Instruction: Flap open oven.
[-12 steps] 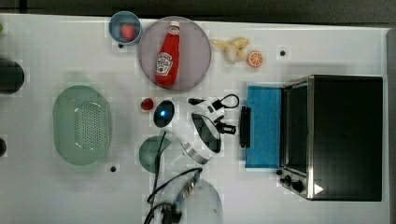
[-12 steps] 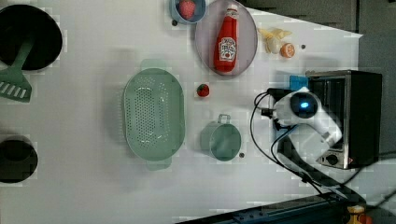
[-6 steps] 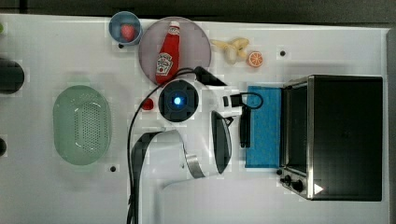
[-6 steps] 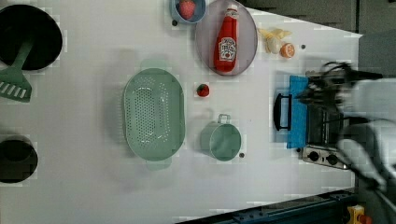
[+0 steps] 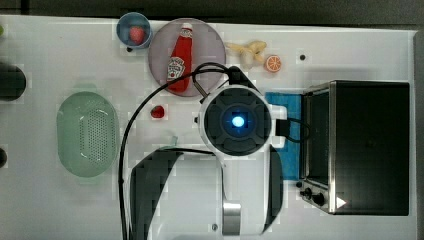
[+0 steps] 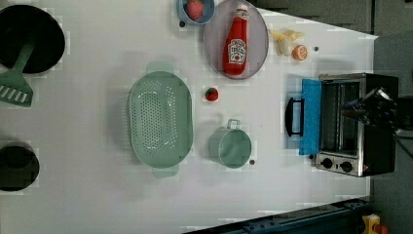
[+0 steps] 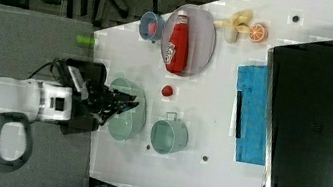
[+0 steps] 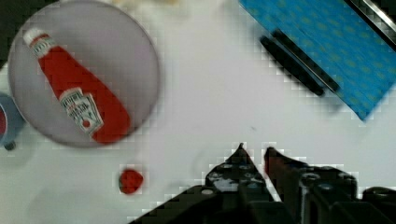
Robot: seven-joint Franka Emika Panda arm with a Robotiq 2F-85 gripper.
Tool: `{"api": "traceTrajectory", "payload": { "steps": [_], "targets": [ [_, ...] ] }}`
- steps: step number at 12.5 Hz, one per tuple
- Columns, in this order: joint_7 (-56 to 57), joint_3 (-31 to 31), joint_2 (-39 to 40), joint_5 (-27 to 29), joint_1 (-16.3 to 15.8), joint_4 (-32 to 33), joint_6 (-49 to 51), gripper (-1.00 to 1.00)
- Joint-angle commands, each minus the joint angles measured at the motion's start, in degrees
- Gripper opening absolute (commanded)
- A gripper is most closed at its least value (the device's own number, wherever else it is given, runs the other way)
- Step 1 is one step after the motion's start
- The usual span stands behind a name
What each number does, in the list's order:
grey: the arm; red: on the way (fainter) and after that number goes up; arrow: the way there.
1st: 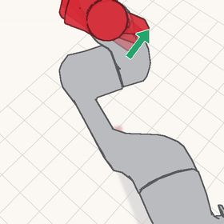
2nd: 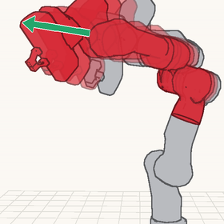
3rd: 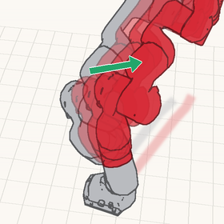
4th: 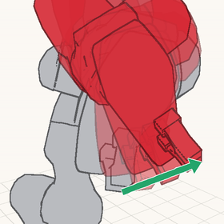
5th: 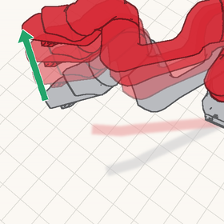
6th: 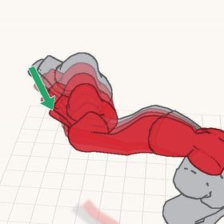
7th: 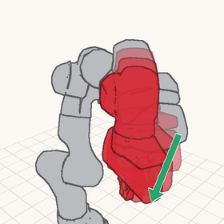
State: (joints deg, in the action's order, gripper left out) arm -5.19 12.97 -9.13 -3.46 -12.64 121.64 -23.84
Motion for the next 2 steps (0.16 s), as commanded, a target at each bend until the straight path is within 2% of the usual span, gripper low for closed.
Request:
{"api": "traceTrajectory", "payload": {
  "steps": [1, 2],
  "targets": [
    [-2.9, 0.1, -1.6, 0.6, 0.0, -5.4, 6.5, -0.65],
    [-2.9, 0.4, -1.7, 0.6, 0.0, -8.1, 9.5, -0.65]
  ]
}}
